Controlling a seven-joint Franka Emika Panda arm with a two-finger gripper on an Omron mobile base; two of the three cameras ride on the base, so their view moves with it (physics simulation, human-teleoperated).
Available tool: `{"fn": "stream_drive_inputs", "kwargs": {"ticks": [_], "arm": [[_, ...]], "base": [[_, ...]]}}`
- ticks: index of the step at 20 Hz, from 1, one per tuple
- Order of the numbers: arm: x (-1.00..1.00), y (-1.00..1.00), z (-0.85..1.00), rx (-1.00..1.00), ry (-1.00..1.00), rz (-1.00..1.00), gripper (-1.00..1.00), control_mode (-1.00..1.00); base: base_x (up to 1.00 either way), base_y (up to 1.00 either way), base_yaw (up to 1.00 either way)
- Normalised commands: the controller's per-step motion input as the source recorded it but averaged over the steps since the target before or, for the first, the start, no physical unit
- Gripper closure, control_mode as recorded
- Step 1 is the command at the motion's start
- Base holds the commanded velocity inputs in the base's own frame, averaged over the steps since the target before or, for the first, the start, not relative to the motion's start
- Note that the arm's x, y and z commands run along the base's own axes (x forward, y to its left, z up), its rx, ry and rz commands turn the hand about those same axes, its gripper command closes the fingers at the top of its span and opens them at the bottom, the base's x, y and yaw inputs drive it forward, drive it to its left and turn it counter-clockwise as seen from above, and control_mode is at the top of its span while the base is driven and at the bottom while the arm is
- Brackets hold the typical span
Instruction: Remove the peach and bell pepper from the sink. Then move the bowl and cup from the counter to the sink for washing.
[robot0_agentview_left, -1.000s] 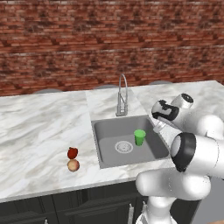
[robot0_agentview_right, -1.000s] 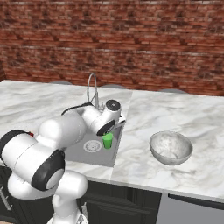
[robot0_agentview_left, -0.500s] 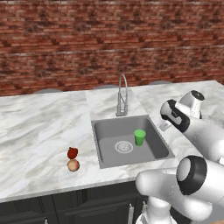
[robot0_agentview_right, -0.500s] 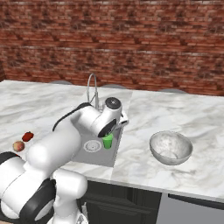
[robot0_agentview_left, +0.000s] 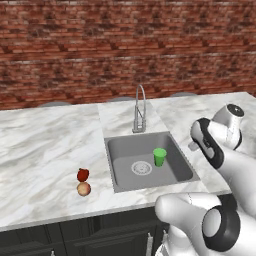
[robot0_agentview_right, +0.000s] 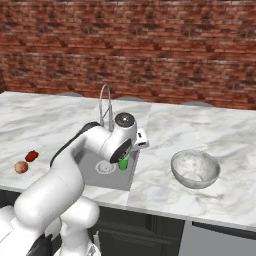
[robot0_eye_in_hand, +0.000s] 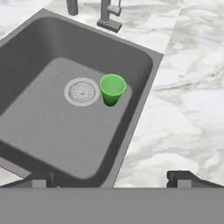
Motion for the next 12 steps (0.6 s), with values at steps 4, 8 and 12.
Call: {"fn": "stream_drive_inputs", "kwargs": {"ticks": [4,8,12], "arm": [[-0.28,-0.24,0.11,0.00,0.00,-0.12,-1.00,-1.00],[-0.24,-0.30,0.09,0.00,0.00,-0.11,-1.00,-1.00],[-0.17,-0.30,0.15,0.00,0.00,-0.11,-1.00,-1.00]], "base": [[0.00,0.00,0.00],[0.00,0.00,0.00],[0.00,0.00,0.00]]}}
